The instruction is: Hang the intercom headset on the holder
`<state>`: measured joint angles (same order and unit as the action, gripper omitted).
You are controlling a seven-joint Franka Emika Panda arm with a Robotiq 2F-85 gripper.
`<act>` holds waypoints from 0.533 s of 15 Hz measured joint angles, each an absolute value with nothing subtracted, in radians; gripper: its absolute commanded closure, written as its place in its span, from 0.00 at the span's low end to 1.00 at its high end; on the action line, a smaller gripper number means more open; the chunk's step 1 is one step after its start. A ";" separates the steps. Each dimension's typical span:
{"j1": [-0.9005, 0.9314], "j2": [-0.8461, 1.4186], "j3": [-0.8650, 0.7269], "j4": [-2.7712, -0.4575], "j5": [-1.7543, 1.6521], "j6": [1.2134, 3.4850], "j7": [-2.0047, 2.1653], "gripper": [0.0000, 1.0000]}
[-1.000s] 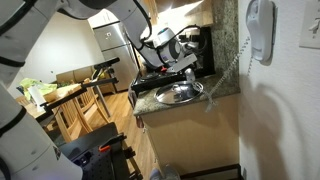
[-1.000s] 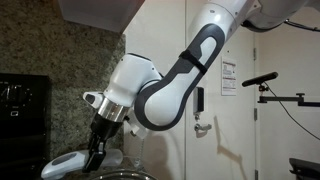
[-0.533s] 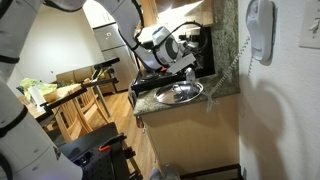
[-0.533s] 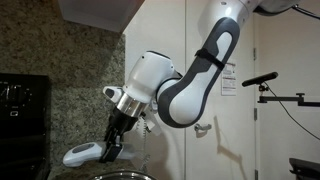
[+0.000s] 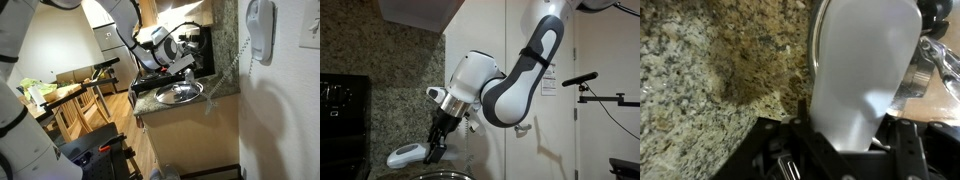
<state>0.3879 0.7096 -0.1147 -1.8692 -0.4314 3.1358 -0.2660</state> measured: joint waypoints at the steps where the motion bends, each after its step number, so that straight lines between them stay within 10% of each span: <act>1: 0.388 0.711 -0.115 -1.871 -0.431 3.135 -0.266 0.66; 8: 0.501 0.663 -0.203 -1.979 -0.431 3.148 -0.244 0.66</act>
<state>0.5014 0.6634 -0.2031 -1.9789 -0.4314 3.1476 -0.2443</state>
